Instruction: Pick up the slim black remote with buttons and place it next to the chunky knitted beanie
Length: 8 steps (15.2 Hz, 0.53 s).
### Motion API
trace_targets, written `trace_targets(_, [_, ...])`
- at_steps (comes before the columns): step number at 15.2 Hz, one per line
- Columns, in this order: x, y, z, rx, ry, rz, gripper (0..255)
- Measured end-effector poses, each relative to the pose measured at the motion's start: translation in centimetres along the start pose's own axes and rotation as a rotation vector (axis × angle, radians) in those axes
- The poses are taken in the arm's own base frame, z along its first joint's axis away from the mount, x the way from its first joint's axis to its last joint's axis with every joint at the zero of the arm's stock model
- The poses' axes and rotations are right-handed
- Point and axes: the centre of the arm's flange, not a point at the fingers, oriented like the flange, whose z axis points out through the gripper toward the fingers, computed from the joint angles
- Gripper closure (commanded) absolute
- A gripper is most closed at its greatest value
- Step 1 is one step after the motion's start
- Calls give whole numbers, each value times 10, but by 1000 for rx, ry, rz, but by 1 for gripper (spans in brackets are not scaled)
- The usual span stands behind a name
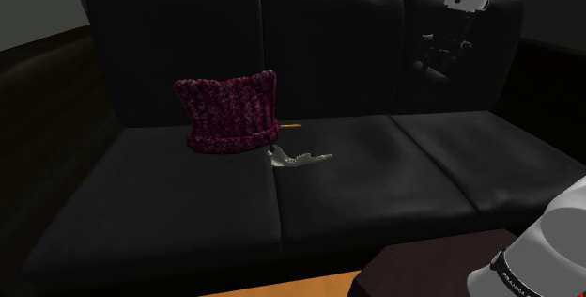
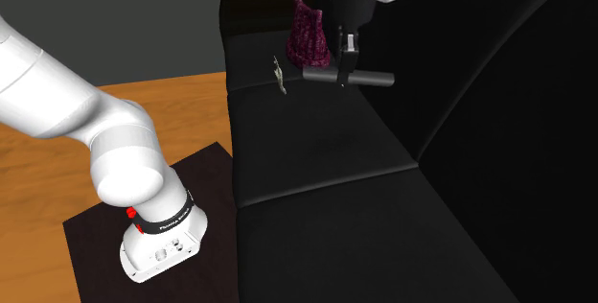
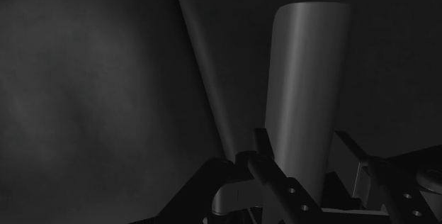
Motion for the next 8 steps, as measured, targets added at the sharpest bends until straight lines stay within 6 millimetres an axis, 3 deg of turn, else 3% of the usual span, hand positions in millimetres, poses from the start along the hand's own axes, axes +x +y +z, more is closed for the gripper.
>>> trace_targets(8, [-1,-3,-41,0,0,0,255])
